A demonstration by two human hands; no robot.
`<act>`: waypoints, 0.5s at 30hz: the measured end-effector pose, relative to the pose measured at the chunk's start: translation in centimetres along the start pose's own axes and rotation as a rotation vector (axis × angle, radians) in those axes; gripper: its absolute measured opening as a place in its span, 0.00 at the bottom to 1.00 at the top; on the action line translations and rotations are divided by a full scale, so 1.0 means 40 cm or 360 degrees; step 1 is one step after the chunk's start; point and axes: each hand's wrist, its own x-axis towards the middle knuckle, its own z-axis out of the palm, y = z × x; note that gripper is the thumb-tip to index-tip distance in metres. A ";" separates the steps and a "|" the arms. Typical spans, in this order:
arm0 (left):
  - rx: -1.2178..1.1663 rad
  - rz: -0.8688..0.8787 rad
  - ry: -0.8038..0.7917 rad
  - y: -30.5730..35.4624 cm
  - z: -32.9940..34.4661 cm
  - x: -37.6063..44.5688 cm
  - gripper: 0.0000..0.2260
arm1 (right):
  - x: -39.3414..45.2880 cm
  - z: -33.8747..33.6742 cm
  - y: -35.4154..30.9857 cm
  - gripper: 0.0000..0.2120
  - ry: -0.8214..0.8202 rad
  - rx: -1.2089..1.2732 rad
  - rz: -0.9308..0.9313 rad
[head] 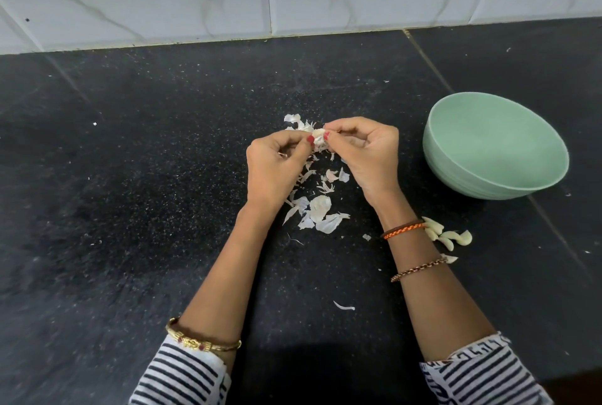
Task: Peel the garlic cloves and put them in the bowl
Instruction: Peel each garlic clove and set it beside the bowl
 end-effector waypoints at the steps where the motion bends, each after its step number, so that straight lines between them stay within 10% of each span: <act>1: 0.0047 0.0004 0.0001 0.001 0.002 -0.001 0.04 | 0.000 0.000 0.003 0.08 -0.0011 -0.0032 -0.0018; 15: 0.0299 0.0176 0.0156 -0.013 0.001 0.002 0.03 | 0.000 0.002 0.021 0.09 -0.0166 -0.0227 -0.0126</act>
